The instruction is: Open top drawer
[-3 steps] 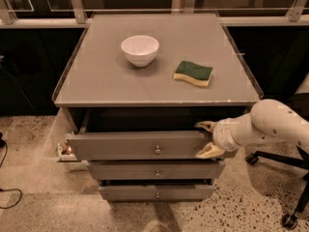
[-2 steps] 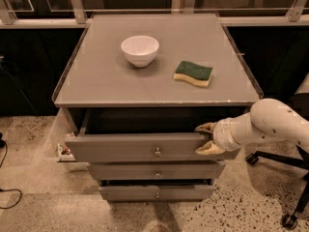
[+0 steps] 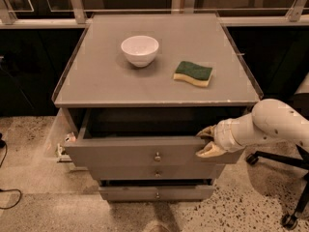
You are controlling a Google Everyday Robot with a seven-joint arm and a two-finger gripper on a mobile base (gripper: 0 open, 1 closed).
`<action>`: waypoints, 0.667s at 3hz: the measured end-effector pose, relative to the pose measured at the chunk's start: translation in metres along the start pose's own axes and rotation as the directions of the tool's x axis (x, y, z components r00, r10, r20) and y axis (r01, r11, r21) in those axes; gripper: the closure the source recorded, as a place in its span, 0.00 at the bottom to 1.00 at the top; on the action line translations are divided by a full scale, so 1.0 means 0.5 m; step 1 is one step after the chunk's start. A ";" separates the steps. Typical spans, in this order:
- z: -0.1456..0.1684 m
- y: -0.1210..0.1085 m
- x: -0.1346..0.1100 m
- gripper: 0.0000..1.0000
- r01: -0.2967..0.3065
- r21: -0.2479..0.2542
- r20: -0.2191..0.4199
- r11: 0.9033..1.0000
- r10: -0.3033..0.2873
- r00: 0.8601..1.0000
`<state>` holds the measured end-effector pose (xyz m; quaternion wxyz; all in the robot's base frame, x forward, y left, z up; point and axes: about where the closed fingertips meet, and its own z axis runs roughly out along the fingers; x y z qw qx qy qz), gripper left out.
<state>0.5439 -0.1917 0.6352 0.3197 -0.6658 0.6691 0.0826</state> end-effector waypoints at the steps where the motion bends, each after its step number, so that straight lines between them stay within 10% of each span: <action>1: -0.002 -0.001 -0.001 1.00 0.000 0.000 0.000 1.000 0.000 1.000; 2: -0.002 -0.001 -0.001 0.81 0.000 0.000 0.000 1.000 0.000 1.000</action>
Offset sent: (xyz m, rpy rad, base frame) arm 0.0000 0.0000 0.0012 0.0000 0.0000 0.0000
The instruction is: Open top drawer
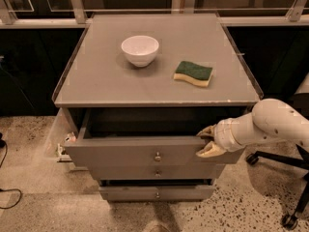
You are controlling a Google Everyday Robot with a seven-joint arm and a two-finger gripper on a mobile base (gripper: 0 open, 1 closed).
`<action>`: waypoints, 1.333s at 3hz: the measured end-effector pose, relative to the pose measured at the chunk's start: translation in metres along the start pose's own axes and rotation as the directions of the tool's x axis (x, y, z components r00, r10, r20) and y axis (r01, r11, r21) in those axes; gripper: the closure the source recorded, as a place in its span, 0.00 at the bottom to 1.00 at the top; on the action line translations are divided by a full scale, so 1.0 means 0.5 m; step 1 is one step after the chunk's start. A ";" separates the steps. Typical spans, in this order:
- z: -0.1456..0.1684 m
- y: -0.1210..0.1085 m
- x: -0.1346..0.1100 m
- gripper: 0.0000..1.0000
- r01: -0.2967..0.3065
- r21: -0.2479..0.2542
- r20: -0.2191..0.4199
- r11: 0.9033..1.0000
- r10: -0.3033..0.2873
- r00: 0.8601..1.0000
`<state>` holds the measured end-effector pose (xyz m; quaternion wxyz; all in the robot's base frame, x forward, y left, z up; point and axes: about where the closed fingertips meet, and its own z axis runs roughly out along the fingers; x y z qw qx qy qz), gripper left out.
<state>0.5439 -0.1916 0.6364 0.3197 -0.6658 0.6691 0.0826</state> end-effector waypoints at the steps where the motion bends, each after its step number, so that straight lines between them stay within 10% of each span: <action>1: 0.000 0.000 0.000 0.58 0.000 0.000 0.000 1.000 0.000 1.000; 3: 0.003 0.026 -0.008 0.11 0.018 -0.039 0.027 0.999 -0.017 0.999; 4: -0.016 0.087 0.018 0.06 0.034 -0.060 0.040 0.998 -0.031 0.999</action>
Offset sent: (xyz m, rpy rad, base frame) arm -0.0057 0.0036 -0.0008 0.0121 0.0092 0.0491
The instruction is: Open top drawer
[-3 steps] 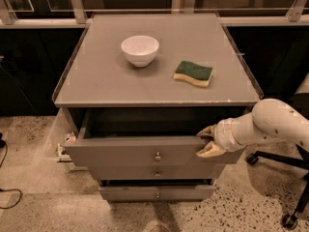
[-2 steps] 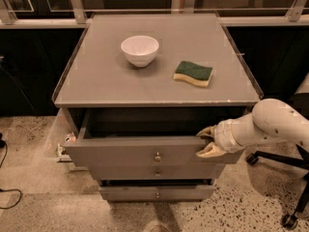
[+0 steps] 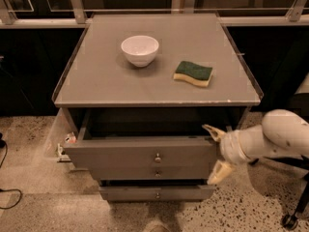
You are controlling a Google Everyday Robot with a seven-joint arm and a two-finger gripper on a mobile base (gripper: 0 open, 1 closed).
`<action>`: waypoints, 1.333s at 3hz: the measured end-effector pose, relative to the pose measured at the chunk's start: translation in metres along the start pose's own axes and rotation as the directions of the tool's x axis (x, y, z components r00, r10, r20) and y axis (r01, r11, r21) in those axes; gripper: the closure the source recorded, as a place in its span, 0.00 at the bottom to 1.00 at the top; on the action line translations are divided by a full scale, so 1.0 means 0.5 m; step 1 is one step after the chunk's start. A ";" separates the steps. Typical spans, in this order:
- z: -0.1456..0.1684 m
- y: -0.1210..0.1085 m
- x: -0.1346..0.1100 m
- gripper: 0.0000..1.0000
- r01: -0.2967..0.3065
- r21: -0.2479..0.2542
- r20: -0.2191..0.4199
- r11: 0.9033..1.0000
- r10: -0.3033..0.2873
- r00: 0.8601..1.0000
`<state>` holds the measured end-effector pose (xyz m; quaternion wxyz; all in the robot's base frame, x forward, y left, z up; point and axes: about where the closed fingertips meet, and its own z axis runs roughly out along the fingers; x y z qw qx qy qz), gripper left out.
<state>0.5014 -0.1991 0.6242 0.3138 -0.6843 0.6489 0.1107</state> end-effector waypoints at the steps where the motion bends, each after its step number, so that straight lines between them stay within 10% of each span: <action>1: -0.010 0.008 -0.003 0.29 0.004 -0.003 0.001 1.000 -0.004 1.000; 4: -0.033 0.025 -0.034 0.98 0.018 -0.020 0.022 1.000 -0.018 1.000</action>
Offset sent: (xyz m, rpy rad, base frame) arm -0.1405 -0.0717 -0.0228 -0.0195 -0.0008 0.0765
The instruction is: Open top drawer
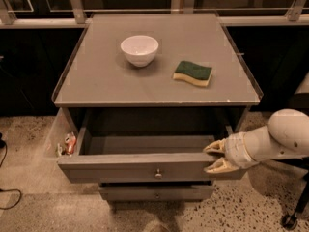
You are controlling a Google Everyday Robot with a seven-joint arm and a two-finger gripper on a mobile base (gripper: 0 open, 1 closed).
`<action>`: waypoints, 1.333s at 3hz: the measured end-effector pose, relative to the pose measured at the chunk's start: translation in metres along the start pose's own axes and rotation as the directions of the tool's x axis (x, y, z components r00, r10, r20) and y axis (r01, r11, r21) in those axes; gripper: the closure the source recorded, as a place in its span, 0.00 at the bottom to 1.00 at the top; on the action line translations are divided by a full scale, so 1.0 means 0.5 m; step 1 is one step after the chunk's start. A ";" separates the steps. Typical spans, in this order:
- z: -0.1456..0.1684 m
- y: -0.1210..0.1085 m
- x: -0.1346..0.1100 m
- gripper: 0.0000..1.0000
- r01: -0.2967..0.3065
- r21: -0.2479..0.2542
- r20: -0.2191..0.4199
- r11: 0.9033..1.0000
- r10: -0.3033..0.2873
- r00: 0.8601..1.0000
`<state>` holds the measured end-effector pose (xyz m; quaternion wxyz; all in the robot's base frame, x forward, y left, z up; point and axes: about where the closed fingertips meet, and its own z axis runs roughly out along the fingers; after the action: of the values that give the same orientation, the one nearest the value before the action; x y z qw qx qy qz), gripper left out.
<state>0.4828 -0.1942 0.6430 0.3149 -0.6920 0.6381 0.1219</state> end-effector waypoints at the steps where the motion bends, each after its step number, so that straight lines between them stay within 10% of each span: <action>1: 0.000 0.000 0.000 0.00 0.000 0.000 0.000 1.000 0.000 1.000; 3: -0.007 0.005 -0.004 0.00 0.007 -0.007 0.016 1.000 -0.007 1.000; 4: -0.031 0.074 0.004 0.19 0.025 -0.030 0.050 0.999 -0.024 0.998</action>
Offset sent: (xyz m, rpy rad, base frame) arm 0.0000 0.0000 0.0000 0.0000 0.0000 0.0001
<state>0.4438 -0.2046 0.6435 0.3212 -0.7014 0.6196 0.1448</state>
